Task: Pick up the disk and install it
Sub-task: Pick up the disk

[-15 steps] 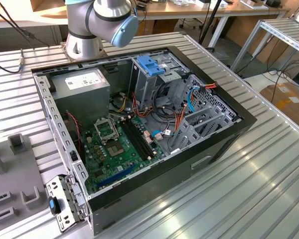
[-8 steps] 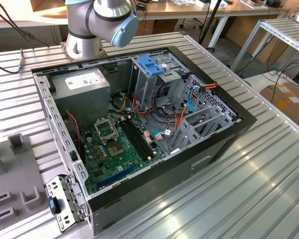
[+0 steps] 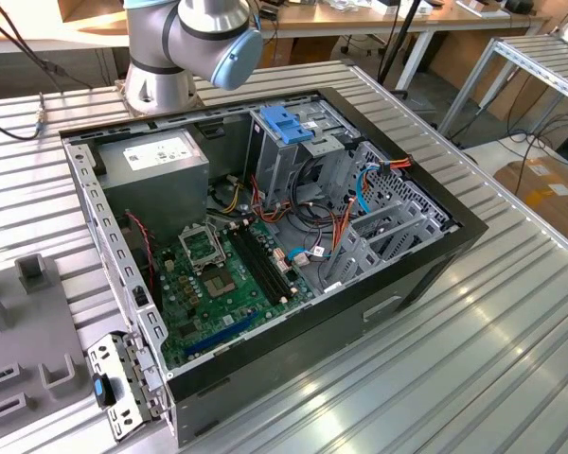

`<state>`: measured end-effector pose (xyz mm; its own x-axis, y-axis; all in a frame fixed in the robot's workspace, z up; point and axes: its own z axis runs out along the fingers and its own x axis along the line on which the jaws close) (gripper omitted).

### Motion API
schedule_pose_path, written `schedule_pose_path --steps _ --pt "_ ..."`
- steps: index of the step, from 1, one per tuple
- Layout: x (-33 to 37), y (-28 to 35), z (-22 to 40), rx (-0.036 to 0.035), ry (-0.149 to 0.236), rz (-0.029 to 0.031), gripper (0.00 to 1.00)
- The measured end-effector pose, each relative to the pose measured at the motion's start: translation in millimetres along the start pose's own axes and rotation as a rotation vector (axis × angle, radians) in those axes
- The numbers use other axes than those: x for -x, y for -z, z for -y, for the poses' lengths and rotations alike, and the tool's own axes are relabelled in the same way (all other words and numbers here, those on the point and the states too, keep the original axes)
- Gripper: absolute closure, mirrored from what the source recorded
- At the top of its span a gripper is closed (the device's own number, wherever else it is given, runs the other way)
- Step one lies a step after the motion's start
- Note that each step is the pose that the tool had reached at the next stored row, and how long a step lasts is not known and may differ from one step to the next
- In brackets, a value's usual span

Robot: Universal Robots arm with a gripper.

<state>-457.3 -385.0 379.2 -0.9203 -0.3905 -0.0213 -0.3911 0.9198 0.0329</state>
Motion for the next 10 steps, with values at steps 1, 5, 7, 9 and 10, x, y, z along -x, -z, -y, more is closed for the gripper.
schedule_pose_path --steps 1,5,7,9,10 --pt "0.0 -0.1 0.0 0.0 0.017 -0.0008 0.89" --pt "0.0 -1.0 0.0 0.0001 0.09 -0.004 0.89" --pt "0.0 -1.9 0.1 -0.0004 0.15 -0.0067 0.89" --pt "0.0 -2.5 0.1 -0.0009 0.19 -0.0087 0.89" --pt "0.0 -2.8 0.1 -0.0013 0.209 -0.0096 0.89"
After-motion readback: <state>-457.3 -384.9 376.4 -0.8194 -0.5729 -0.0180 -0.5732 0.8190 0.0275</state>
